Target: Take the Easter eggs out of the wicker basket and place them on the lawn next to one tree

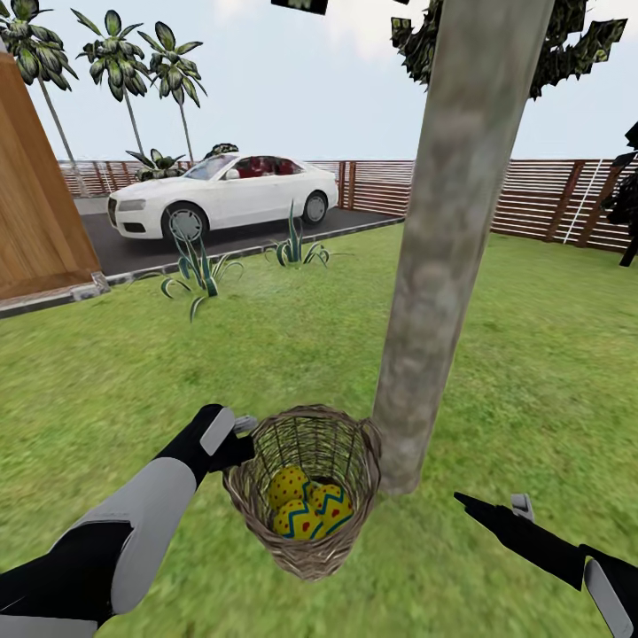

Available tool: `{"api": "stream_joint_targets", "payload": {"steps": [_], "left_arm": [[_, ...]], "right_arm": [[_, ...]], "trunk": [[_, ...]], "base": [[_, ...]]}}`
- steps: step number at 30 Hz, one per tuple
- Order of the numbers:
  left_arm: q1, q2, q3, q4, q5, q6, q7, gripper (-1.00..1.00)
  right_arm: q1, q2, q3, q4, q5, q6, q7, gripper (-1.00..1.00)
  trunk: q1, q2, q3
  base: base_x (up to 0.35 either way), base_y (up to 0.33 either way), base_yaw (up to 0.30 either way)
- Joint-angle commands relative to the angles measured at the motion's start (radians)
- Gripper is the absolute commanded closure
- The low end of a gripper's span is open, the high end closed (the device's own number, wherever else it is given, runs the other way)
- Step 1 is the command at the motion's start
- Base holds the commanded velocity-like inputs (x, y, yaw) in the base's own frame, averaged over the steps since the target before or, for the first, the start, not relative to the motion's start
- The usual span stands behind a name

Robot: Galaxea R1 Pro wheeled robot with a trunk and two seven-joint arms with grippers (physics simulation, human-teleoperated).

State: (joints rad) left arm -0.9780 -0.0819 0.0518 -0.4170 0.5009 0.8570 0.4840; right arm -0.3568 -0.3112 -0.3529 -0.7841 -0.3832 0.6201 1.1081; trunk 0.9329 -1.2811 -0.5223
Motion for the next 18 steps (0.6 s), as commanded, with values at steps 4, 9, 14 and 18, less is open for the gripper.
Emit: {"api": "stream_joint_targets", "payload": {"steps": [4,9,14,18], "left_arm": [[-0.001,-0.001,0.006,-0.002,0.017,-0.001,0.008,1.0],[-0.001,-0.001,0.006,-0.002,0.017,-0.001,0.008,1.0],[-0.001,-0.001,0.006,-0.002,0.017,-0.001,0.008,1.0],[-0.001,-0.001,0.006,-0.002,0.018,-0.001,0.008,1.0]], "right_arm": [[-0.001,0.0,0.0,0.0,-0.005,0.007,0.001,-1.0],[-0.001,0.0,0.0,0.0,-0.005,0.007,0.001,-1.0],[-0.001,0.0,-0.001,0.0,-0.005,0.007,0.001,-1.0],[-0.001,0.0,-0.001,0.0,-0.005,0.007,0.001,-1.0]], "trunk": [[0.015,-0.029,-0.014],[0.035,-0.064,-0.029],[0.054,-0.099,-0.045],[0.069,-0.127,-0.057]], "base": [[0.0,0.0,0.0],[0.0,0.0,0.0],[0.0,0.0,0.0],[0.0,0.0,0.0]]}}
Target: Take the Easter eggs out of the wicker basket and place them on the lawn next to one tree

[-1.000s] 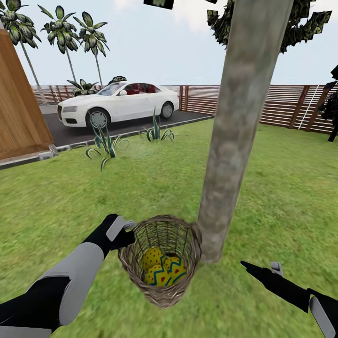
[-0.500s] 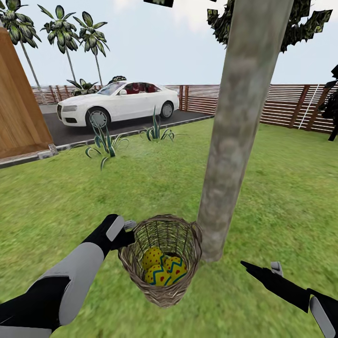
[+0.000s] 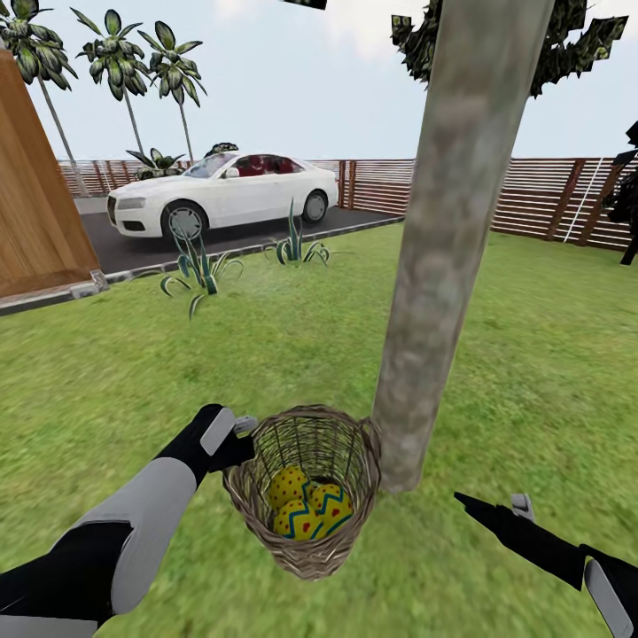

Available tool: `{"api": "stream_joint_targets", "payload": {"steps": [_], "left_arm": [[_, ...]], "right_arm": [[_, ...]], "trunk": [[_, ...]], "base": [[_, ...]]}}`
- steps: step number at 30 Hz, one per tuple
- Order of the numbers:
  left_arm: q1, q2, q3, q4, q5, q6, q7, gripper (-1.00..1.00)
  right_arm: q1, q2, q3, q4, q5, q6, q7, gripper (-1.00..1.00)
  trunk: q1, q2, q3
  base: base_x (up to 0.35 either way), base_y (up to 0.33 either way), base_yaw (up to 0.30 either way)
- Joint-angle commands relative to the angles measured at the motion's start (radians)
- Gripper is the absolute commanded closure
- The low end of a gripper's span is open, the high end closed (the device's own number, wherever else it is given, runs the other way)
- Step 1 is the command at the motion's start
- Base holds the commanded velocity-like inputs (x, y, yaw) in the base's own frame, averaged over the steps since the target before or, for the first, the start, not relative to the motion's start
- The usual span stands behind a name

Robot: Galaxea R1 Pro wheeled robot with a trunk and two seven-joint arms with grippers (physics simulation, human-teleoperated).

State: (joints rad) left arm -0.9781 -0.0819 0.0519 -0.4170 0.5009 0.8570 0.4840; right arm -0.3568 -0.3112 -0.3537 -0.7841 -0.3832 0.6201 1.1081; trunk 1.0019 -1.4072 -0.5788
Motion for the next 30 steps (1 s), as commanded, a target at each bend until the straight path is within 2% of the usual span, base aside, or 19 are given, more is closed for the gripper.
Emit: {"api": "stream_joint_targets", "payload": {"steps": [1,30], "left_arm": [[-0.001,-0.001,0.006,-0.002,0.018,-0.001,0.008,1.0],[-0.001,-0.001,0.006,-0.002,0.018,-0.001,0.008,1.0]], "right_arm": [[-0.001,0.0,0.0,0.0,-0.005,0.007,0.001,-1.0],[-0.001,0.0,0.001,0.0,-0.005,0.007,0.001,-1.0]], "trunk": [[0.004,-0.008,-0.004],[0.115,-0.211,-0.095]], "base": [[0.0,0.0,0.0],[0.0,0.0,0.0]]}}
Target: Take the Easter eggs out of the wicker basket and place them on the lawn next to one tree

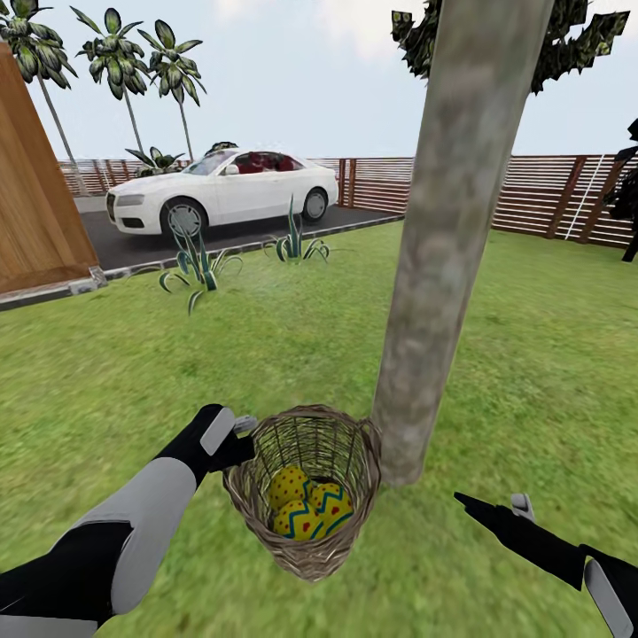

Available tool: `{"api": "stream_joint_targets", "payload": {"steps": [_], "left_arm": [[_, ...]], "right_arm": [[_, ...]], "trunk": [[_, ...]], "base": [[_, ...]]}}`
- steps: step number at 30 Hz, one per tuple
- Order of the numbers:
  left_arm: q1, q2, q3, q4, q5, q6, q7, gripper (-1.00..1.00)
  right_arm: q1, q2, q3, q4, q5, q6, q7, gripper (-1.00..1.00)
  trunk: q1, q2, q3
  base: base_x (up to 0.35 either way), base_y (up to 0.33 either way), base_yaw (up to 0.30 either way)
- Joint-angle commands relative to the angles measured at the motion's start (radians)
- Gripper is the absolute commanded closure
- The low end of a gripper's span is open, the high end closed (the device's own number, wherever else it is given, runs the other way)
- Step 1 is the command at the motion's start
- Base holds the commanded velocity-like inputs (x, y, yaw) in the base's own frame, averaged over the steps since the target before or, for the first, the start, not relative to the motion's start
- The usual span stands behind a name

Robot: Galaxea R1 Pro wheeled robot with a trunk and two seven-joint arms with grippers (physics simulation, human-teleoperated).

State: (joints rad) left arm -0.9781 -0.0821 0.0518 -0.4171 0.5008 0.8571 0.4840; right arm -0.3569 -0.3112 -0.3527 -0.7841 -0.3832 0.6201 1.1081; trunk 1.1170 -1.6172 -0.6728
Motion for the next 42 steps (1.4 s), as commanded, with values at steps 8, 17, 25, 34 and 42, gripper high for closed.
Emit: {"api": "stream_joint_targets", "payload": {"steps": [8,17,25,34,42], "left_arm": [[-0.001,-0.002,0.006,-0.002,0.018,-0.001,0.008,1.0],[-0.001,-0.001,0.006,-0.002,0.017,-0.001,0.008,1.0],[-0.001,0.0,0.006,-0.002,0.017,-0.001,0.008,1.0],[-0.001,0.001,0.006,-0.001,0.016,-0.001,0.008,1.0],[-0.001,0.001,0.006,-0.001,0.016,-0.001,0.008,1.0]], "right_arm": [[-0.001,0.0,-0.001,0.0,-0.005,0.007,0.001,-1.0],[-0.001,0.0,0.0,0.0,-0.005,0.007,0.001,-1.0],[0.001,0.003,0.0,-0.001,-0.005,0.007,0.002,-1.0],[0.001,0.001,0.0,0.0,-0.005,0.007,0.001,-1.0],[0.001,0.001,0.0,0.0,-0.005,0.007,0.001,-1.0]], "trunk": [[0.031,-0.057,-0.026],[0.065,-0.12,-0.054],[0.096,-0.176,-0.079],[0.13,-0.239,-0.108],[0.161,-0.295,-0.133]], "base": [[0.0,0.0,0.0],[0.0,0.0,0.0],[0.0,0.0,0.0],[0.0,0.0,0.0],[0.0,0.0,0.0]]}}
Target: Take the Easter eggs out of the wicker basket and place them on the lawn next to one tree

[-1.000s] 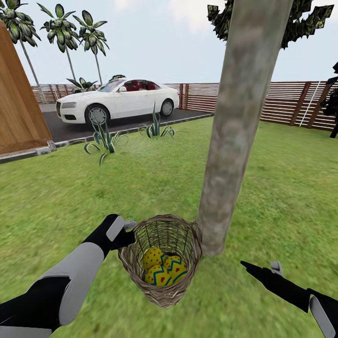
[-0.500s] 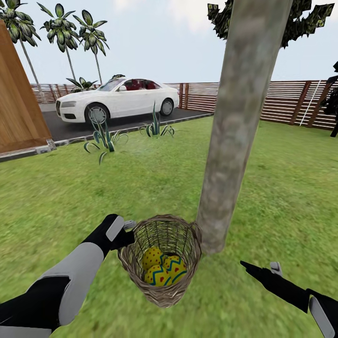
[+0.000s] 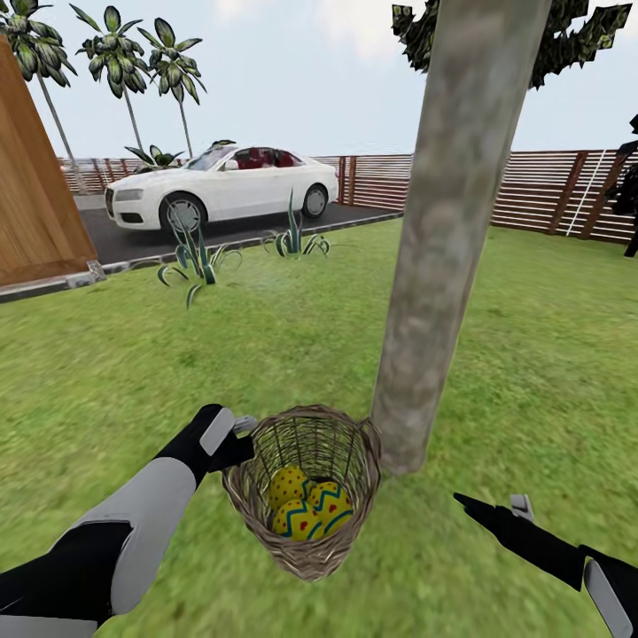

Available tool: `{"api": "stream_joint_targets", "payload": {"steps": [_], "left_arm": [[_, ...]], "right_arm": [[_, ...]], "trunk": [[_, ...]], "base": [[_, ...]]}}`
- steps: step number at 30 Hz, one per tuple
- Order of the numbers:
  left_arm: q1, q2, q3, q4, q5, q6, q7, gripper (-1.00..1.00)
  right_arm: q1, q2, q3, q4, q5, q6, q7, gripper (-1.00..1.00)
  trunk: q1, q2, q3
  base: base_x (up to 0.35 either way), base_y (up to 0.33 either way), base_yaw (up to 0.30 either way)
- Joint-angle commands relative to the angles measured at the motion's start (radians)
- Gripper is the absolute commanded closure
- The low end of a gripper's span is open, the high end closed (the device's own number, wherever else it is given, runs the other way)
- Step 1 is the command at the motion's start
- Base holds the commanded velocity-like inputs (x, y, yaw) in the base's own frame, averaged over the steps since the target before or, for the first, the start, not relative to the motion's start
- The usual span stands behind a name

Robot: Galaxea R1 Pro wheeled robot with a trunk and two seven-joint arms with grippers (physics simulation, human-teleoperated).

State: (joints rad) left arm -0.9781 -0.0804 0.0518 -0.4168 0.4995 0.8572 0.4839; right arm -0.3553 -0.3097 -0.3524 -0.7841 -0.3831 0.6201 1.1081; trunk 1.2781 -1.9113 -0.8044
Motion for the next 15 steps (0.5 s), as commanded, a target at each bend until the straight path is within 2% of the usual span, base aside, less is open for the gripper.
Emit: {"api": "stream_joint_targets", "payload": {"steps": [1,15], "left_arm": [[-0.001,-0.001,0.007,-0.001,0.017,-0.001,0.008,1.0],[-0.001,-0.002,0.007,-0.002,0.019,-0.001,0.007,1.0]], "right_arm": [[-0.001,0.0,0.0,0.0,-0.005,0.007,0.001,-1.0],[-0.001,0.0,0.0,0.0,-0.005,0.007,0.001,-1.0]], "trunk": [[0.004,-0.008,-0.004],[0.057,-0.106,-0.048]], "base": [[0.0,0.0,0.0],[0.0,0.0,0.0]]}}
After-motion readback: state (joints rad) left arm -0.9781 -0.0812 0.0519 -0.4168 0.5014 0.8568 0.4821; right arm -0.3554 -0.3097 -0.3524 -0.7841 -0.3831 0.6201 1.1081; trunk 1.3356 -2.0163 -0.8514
